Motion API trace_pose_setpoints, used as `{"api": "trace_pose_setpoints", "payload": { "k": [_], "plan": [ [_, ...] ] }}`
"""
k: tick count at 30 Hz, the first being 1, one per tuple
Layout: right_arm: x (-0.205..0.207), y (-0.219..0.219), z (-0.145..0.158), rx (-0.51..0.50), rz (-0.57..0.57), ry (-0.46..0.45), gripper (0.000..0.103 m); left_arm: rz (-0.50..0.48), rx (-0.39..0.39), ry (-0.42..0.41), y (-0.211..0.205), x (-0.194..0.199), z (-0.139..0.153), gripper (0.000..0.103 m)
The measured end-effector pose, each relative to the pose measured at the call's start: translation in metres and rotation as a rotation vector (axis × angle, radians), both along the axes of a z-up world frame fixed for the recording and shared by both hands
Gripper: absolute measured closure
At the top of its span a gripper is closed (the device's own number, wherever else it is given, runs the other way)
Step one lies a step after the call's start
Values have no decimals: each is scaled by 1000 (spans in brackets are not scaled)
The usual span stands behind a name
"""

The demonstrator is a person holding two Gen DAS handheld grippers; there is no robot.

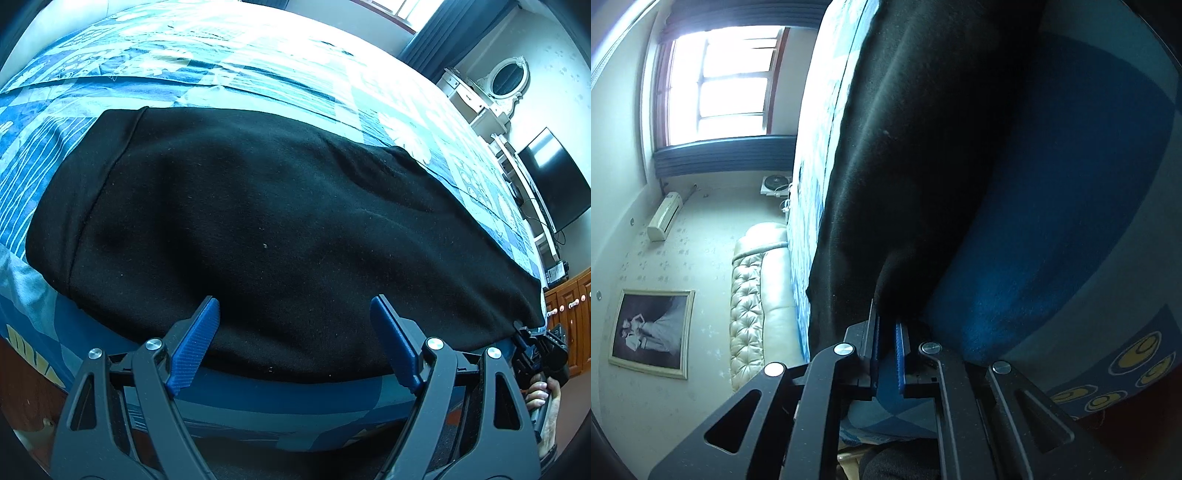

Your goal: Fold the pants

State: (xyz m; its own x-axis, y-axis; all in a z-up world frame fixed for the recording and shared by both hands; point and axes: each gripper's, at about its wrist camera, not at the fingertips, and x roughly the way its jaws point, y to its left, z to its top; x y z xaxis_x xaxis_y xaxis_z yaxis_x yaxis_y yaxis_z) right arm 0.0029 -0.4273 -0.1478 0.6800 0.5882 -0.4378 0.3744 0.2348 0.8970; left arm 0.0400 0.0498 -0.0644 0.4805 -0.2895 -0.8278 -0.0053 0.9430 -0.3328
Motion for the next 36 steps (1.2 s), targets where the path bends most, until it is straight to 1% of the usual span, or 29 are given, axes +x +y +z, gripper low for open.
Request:
{"api": "trace_pose_setpoints", "payload": {
  "k": [2,4,7,8,9,10,11,12,14,17,18,20,22,24,25,26,27,28,29,30,32,33,36],
  "plan": [
    [-8,-15,9,-33,6,0,91,-14,11,-2,0,0,0,20],
    [-18,-39,27,-111,-8,-6,74,-22,17,-7,0,-1,1,20],
    [-36,-90,62,-247,-65,-43,72,-26,22,-27,-1,-4,4,20],
    [-42,-109,71,-270,-99,-58,71,-28,25,-39,-1,-6,7,20],
    [-50,-135,79,-297,-162,-69,65,-30,25,-46,-1,-7,8,20],
    [-56,-160,84,-312,-220,-78,51,-29,27,-54,-1,-9,10,20],
    [-59,-182,86,-318,-263,-87,45,-24,35,-67,-1,-11,13,20],
    [-60,-206,86,-329,-296,-83,44,-20,40,-74,-1,-11,15,20],
    [-56,-241,79,-347,-324,-59,44,-8,58,-81,0,-13,18,20],
    [-42,-272,57,-330,-320,-4,43,16,71,-69,5,-13,19,20],
    [-37,-279,48,-306,-294,-3,44,25,73,-62,6,-12,19,20],
    [-27,-285,32,-285,-249,24,43,35,80,-50,10,-12,18,20],
    [-15,-279,21,-247,-185,-13,43,38,95,-45,13,-13,17,20],
    [0,-264,19,-221,-128,-39,42,38,114,-40,14,-14,16,20],
    [7,-254,21,-244,-101,-34,45,39,120,-36,15,-14,16,20],
    [8,-245,24,-289,-95,-20,48,41,121,-32,16,-14,15,20],
    [14,-240,26,-324,-91,-10,54,43,120,-28,16,-14,14,20],
    [18,-238,25,-334,-88,0,74,46,118,-25,17,-14,14,20],
    [21,-238,23,-337,-83,19,86,47,118,-24,17,-14,14,20],
    [19,-234,23,-350,-90,34,91,49,116,-24,17,-15,14,20],
    [17,-233,29,-364,-112,39,92,48,111,-26,18,-16,15,20],
    [25,-231,35,-365,-126,33,93,46,111,-26,19,-17,15,20],
    [17,-231,61,-352,-162,-22,93,42,117,-28,22,-19,16,20]
  ]
}}
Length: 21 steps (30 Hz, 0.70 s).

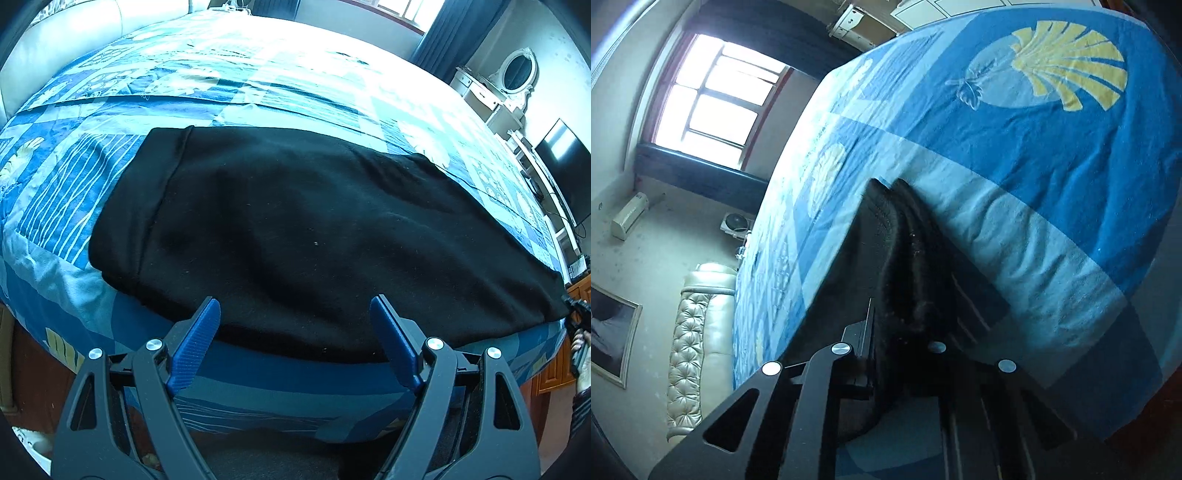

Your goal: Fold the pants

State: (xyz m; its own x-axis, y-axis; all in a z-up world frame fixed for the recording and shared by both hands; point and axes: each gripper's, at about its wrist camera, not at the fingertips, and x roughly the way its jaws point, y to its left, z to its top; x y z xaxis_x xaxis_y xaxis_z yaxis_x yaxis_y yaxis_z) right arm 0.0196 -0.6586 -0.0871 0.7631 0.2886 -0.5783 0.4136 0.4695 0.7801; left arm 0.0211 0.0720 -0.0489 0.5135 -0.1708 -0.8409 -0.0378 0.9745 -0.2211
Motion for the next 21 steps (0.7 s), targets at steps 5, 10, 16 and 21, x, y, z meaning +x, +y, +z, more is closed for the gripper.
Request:
{"api": "trace_pose_setpoints", "payload": {
  "k": [5,10,16,21],
  "plan": [
    [11,24,47,-34,27,-73,93,7,2,6,5,-3,0,20],
    [31,76,104,-103,131,-151,93,4,32,-4,6,-5,3,20],
    [54,149,146,-210,243,-191,93,2,31,-9,6,-7,9,20],
    [68,194,159,-282,313,-189,93,-7,18,-30,4,-8,17,20]
  ]
}}
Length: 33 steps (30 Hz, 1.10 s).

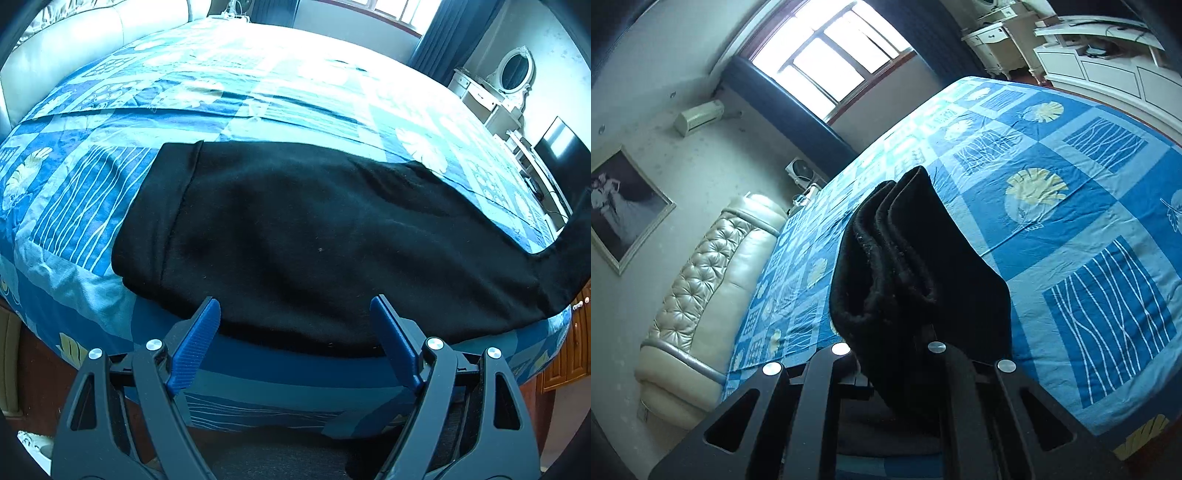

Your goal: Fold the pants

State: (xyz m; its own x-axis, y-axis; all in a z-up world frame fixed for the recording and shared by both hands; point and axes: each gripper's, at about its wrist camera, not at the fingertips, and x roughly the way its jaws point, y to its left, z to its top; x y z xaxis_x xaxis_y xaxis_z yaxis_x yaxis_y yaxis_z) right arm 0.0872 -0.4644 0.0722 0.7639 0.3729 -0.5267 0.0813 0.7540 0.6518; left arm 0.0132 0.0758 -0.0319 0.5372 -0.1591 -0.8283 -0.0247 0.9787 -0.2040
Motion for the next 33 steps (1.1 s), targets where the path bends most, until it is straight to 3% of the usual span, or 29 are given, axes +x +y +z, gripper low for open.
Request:
{"api": "trace_pose_setpoints", "payload": {
  "k": [7,33],
  "plan": [
    [9,49,1,-70,65,12,93,-12,5,-17,-9,-1,6,20],
    [41,205,-60,-272,237,127,93,-46,23,-60,-27,-5,15,19]
  ]
}}
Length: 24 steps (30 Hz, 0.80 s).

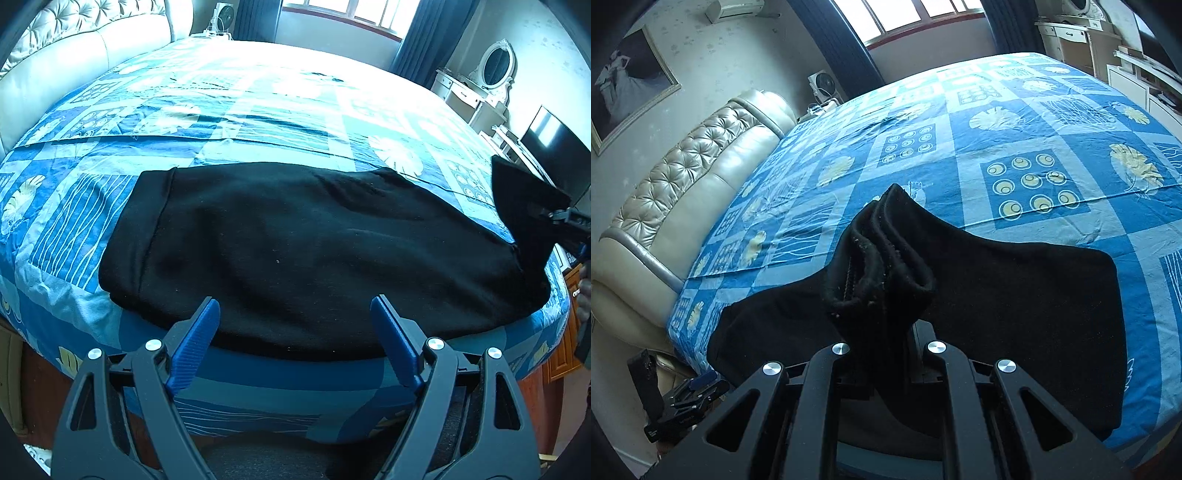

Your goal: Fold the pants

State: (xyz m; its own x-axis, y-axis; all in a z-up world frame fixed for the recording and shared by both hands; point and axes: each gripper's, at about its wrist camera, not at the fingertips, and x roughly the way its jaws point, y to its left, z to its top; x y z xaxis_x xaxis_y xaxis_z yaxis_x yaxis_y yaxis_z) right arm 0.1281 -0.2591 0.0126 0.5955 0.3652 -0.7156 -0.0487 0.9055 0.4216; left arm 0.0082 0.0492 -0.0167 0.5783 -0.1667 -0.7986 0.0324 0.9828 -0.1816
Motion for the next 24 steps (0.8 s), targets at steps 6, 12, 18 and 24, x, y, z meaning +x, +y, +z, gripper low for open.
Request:
{"api": "trace_pose_setpoints", "payload": {
  "k": [6,12,18,24],
  "plan": [
    [1,26,-18,-60,25,28,93,-9,2,-3,-3,-1,1,19],
    [0,47,-36,-131,54,52,93,-18,9,-10,-6,-2,2,19],
    [-2,63,-49,-196,77,70,93,-18,6,-8,-7,-3,2,19],
    [-7,79,-57,-295,108,63,93,-16,2,-7,-6,-2,2,19]
  ]
}}
